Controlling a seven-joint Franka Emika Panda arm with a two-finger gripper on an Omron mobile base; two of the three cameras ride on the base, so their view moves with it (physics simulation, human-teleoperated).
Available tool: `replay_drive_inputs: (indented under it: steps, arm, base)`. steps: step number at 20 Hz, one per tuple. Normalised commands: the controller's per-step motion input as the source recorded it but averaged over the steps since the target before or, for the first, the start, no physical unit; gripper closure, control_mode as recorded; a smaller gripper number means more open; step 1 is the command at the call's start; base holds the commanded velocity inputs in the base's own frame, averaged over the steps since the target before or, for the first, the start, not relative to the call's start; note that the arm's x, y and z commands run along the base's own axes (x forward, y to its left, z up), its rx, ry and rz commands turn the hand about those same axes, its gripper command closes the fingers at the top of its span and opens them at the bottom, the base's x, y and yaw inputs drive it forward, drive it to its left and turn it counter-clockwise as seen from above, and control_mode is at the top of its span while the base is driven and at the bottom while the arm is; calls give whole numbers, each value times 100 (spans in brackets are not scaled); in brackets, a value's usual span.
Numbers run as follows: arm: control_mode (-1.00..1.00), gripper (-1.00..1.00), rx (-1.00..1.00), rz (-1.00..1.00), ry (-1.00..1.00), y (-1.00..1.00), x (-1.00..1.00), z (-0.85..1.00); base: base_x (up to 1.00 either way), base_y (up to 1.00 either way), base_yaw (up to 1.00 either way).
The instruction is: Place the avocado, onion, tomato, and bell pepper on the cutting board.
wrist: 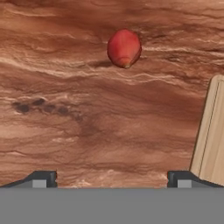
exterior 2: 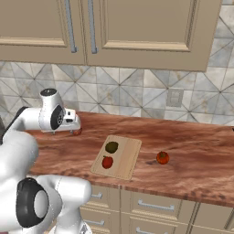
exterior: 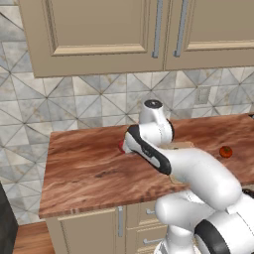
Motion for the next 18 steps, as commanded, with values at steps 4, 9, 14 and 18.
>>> replay_drive_inputs:
  steps: [4,9,14,18]
  arm:
    - [-100,-100,0,-1,8,20,61,14]
    - [-100,-100,0,-1,0,22,39,5]
    - [-100,-100,-1,-3,0,6,39,0]
    - [-100,-100,0,-4,0,0,48,-1]
  base:
    - [0,0,0]
    - [0,0,0]
    - [0,0,0]
    - [0,0,0]
